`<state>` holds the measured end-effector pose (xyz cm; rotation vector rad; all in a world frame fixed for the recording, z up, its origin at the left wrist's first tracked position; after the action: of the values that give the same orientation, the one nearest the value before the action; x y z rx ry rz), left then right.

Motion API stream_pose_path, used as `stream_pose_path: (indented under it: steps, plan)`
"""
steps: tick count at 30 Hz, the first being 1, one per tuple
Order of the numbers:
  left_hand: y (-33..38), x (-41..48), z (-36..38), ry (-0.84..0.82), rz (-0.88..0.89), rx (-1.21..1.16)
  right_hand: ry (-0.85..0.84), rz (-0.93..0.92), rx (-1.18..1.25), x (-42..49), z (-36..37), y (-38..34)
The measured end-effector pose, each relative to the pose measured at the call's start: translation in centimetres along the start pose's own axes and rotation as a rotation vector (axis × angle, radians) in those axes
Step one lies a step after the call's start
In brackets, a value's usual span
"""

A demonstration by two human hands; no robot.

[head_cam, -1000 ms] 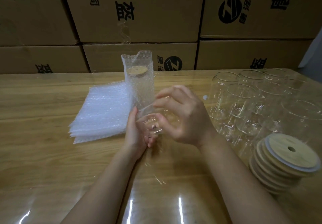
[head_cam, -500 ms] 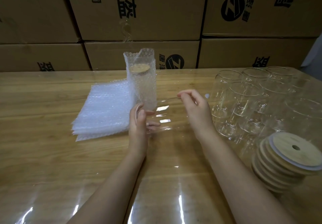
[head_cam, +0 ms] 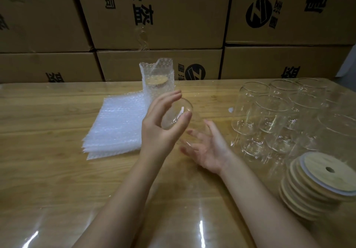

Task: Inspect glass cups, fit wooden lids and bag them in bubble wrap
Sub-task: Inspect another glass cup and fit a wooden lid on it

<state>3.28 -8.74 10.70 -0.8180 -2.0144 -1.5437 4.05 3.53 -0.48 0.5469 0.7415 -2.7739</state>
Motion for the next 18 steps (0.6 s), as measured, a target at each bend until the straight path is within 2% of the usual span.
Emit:
stream_pose_path:
  steps: [2,4,8,14,18]
  plan:
    - [1.5,0.0,0.0,0.034,0.090,-0.006,-0.091,0.067,0.078,0.4,0.7,1.5]
    - [2.1,0.0,0.3,0.027,0.096,-0.006,-0.150,0.053,0.091,0.7,0.8,2.1]
    - [0.8,0.0,0.8,-0.023,-0.126,-0.308,-0.182,-0.122,0.012,0.8,0.1,0.6]
    - [-0.9,-0.4,2.8,-0.108,-0.390,-0.491,-0.167,-0.244,0.044,0.7,-0.7,-0.2]
    - [0.0,-0.9,2.8,-0.050,-0.269,-0.385,-0.172,-0.245,0.079,1.0,-0.8,-0.1]
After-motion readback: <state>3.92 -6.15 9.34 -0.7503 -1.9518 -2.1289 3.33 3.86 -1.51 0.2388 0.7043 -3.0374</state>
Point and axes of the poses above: each hand's wrist, its own x-axis towards the middle knuckle, its own z-axis out of the palm, y = z × x, the point moved 6 cm from there along x, towards the middle knuckle, and after that the axes turned 14 degrees about x, right-handed, at the moved point
